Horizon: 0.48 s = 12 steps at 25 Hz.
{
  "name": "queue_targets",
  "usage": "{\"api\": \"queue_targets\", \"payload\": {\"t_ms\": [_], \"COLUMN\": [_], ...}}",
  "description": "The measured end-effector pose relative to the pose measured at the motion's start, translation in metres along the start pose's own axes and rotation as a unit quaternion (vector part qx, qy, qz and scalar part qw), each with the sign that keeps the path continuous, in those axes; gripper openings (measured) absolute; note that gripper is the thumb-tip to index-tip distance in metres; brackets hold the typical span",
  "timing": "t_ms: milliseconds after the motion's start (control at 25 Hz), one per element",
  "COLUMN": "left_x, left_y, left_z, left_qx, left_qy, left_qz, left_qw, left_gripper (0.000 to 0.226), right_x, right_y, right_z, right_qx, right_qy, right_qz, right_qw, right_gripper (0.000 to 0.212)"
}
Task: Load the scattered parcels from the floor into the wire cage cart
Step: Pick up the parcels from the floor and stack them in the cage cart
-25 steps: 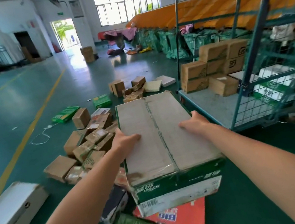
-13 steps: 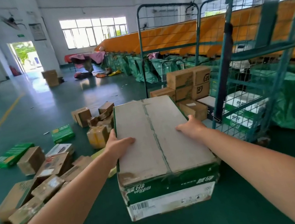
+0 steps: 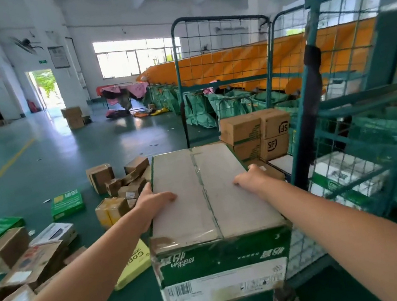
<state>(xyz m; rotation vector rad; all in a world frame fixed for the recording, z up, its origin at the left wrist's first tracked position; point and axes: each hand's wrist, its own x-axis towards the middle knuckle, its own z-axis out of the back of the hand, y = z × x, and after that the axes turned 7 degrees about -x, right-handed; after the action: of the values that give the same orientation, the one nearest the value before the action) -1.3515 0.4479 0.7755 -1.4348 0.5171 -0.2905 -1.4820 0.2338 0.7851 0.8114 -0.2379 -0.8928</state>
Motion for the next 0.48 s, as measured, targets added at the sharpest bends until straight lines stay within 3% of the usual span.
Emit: {"api": "queue_targets", "payload": {"t_ms": [160,480], "left_x": [0.081,0.301], "left_y": [-0.025,-0.027], "left_z": [-0.052,-0.127], "left_qx": [0.001,0.03], "left_qy": [-0.009,0.024], "left_qz": [-0.005,0.012], "left_qw": [1.0,0.999], "left_gripper": [0.058,0.063], "right_x": [0.106,0.316], "right_y": [0.004,0.005], "right_z": [0.031,0.017], "right_qx": [-0.02,-0.019], "right_qy": [0.012,0.008], "right_qz": [0.004,-0.058], "right_qw": [1.0,0.998], "right_gripper": [0.067,0.071]}}
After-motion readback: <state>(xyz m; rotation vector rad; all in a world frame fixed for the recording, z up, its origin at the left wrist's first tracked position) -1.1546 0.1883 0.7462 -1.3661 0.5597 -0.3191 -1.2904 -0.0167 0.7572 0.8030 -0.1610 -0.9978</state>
